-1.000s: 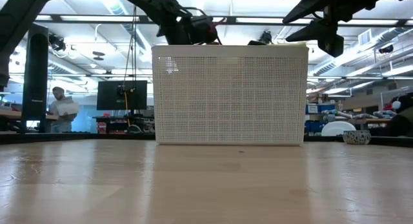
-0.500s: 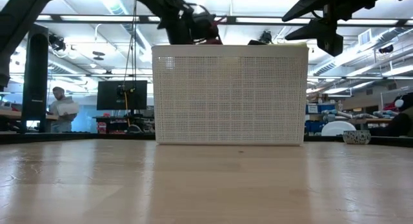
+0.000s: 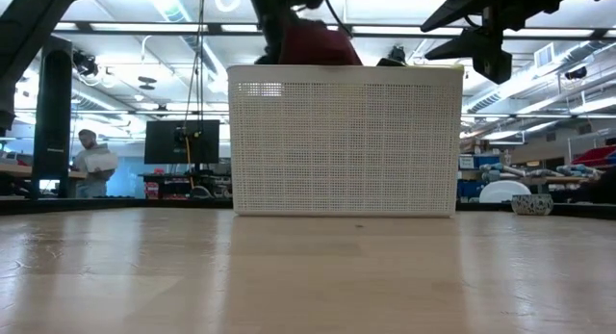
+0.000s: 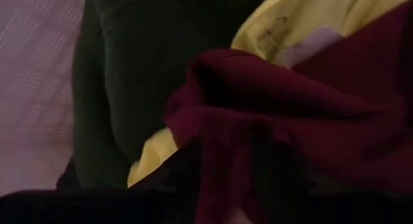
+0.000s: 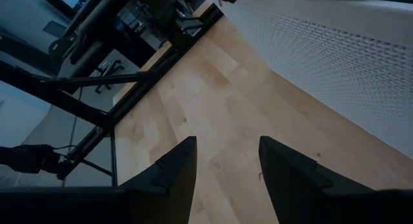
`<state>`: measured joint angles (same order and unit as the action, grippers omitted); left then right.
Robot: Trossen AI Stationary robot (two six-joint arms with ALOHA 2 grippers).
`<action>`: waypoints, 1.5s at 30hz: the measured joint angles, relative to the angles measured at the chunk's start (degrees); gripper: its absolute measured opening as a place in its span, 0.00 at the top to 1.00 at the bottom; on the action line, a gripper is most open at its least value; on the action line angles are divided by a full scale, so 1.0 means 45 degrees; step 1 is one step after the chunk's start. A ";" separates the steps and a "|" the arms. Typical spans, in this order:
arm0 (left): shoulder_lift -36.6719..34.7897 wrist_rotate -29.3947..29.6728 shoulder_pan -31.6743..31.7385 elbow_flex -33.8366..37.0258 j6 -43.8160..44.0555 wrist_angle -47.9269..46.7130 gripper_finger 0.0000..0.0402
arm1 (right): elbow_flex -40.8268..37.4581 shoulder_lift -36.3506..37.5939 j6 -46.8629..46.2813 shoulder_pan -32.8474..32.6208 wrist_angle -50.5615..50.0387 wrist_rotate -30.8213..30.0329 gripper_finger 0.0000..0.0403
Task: Sort clothes
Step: Return to home position
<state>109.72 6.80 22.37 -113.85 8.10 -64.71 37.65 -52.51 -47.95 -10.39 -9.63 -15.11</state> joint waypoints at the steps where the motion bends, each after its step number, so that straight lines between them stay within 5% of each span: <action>1: -0.0002 -0.0102 0.0000 -0.0216 0.0140 -0.0357 0.66 | 0.0000 0.0000 0.0001 0.0000 0.0003 0.0005 0.58; 8: -0.0017 -0.0891 -0.0016 -0.1843 -0.0037 -0.2857 0.66 | 0.0000 0.0005 0.0298 0.0092 -0.0163 0.0104 0.58; 14: -0.0048 -0.0323 -0.0317 -0.3179 -0.1460 -0.5744 0.66 | 0.0000 0.0041 -0.0094 0.0087 -0.0244 0.1069 0.58; 30: -0.4707 -0.0396 -0.1974 -0.3091 -0.2443 -0.4797 0.66 | -0.0010 0.1460 0.2149 0.0058 -0.0058 0.1419 0.58; 36: -0.6461 -0.0384 -0.3071 -0.1151 -0.1901 -0.3575 0.66 | -0.0010 0.2131 0.2638 0.0058 -0.0301 0.1413 0.58; 45: -1.0634 -0.0573 -0.4828 0.5758 -0.1173 0.1527 0.66 | -0.0010 0.2424 0.2834 0.0058 -0.0339 0.1413 0.58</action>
<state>61.87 4.22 0.65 -87.94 2.82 -57.84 37.60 -41.60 -35.20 -10.13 -11.16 -8.75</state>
